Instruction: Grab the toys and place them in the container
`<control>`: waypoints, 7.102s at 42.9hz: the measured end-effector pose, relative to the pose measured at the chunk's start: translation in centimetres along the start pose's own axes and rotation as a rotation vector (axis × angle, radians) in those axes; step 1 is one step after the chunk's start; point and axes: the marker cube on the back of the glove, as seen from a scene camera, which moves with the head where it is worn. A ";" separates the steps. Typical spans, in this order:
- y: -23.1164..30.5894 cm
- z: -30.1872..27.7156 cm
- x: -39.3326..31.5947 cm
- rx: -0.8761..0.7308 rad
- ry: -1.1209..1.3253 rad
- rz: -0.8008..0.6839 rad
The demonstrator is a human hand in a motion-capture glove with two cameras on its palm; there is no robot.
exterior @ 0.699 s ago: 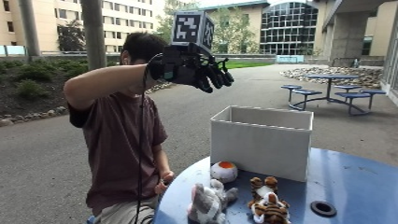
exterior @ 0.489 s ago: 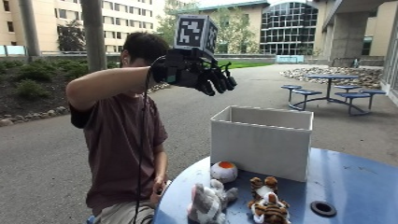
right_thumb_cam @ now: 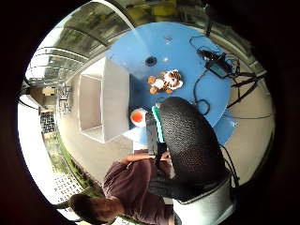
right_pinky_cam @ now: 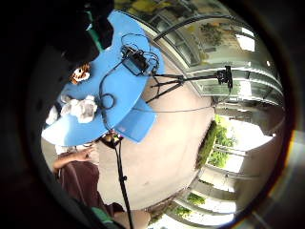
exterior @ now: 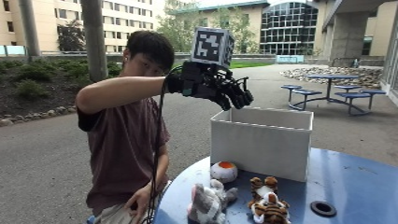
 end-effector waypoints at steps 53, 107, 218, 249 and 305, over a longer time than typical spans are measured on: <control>-15.9 13.2 -5.7 -0.122 -0.004 -0.080; -20.3 30.4 -12.3 0.046 -0.239 -0.283; -3.3 23.3 -3.2 -0.294 -0.013 -0.205; -3.6 32.9 -6.0 -0.084 -0.300 -0.280; -13.8 -0.1 -42.6 -0.004 -0.049 -0.493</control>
